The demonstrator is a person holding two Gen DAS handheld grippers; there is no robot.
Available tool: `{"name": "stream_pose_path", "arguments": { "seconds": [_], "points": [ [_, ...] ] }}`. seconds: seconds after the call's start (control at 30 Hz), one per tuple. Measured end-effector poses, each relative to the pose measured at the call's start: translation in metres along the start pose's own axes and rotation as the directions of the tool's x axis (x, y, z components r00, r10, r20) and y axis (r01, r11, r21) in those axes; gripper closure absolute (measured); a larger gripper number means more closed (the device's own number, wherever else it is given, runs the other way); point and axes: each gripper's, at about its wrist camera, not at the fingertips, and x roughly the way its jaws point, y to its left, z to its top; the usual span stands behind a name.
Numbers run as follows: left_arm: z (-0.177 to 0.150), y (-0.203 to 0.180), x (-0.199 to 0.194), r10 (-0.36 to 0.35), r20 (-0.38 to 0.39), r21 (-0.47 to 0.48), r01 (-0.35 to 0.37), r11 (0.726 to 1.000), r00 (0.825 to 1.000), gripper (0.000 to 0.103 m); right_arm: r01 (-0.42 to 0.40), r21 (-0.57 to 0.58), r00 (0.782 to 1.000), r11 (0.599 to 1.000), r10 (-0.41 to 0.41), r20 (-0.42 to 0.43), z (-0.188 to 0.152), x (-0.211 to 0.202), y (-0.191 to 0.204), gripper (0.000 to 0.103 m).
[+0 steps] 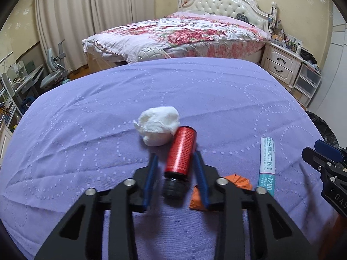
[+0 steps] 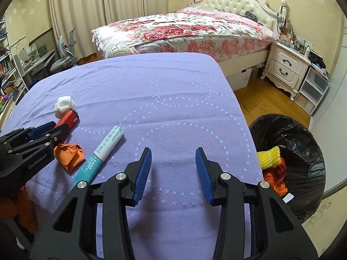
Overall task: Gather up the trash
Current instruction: 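Grasp the red spray can with the left gripper, then grasp the teal toothpaste tube with the right gripper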
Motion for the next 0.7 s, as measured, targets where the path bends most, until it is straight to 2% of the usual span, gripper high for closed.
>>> {"name": "stream_pose_path", "arguments": {
  "seconds": [0.27, 0.7],
  "points": [
    [-0.007, 0.006, -0.017, -0.013, 0.034, -0.015, 0.013, 1.0, 0.999, 0.074, -0.028, -0.015, 1.0, 0.999, 0.028, -0.004, 0.001, 0.0, 0.012, 0.062],
    [-0.026, 0.038, -0.042, 0.007, 0.056, -0.067, -0.003, 0.998, 0.998, 0.074, -0.092, -0.059, 0.995, 0.994, 0.09, -0.033, 0.007, 0.011, 0.059, 0.062]
  ]
}}
